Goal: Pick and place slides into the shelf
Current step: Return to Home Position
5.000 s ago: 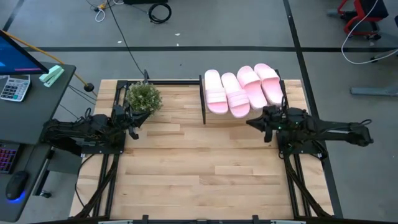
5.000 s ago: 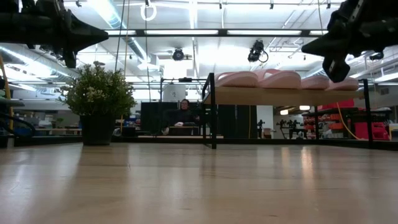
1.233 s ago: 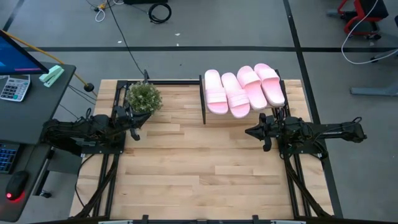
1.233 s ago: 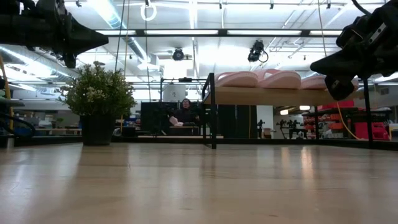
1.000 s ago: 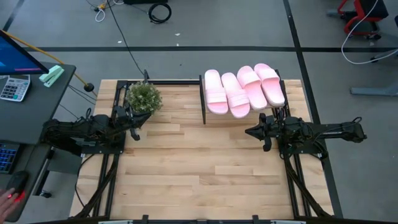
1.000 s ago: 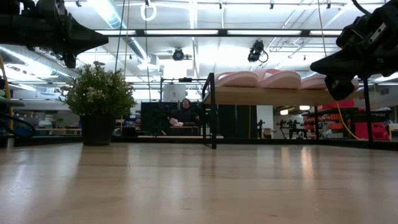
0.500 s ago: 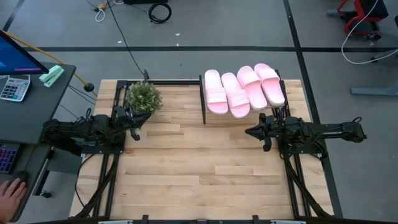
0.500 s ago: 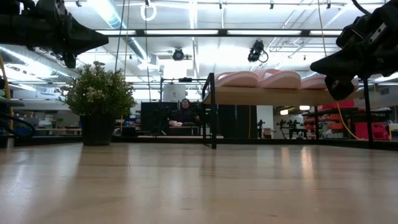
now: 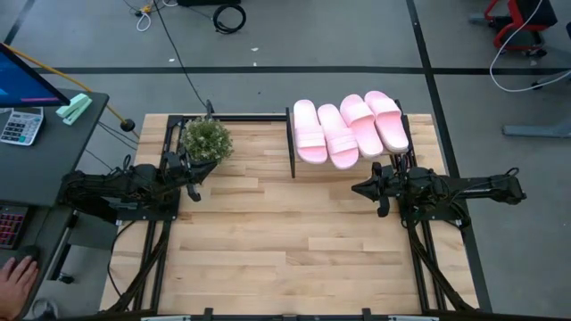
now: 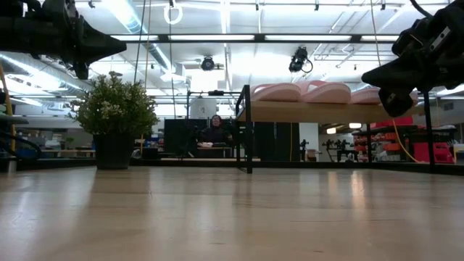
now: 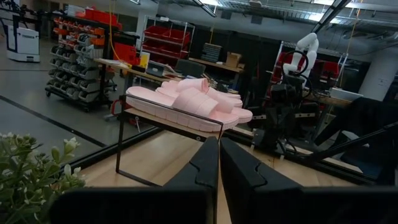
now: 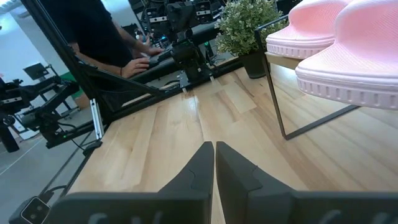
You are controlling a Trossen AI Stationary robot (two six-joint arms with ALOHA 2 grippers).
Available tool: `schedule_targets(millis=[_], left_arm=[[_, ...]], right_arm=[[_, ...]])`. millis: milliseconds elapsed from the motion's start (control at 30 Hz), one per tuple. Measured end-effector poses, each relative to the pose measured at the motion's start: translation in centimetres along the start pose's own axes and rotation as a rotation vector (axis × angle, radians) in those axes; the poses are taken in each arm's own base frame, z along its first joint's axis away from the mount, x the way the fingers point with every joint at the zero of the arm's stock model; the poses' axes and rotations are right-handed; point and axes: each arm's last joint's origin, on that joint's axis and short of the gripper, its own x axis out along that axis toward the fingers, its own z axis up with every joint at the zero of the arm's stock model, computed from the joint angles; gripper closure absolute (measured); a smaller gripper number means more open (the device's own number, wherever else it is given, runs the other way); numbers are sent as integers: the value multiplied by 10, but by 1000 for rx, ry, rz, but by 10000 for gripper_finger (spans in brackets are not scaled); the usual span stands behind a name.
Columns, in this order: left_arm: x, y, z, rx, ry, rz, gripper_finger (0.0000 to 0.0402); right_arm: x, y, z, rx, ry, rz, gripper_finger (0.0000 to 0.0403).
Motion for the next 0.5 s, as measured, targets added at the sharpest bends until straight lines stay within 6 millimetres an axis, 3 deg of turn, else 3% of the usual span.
schedule_targets(millis=[500], left_arm=[[0, 0, 0, 0, 0, 0, 368]], right_arm=[[0, 0, 0, 0, 0, 0, 380]])
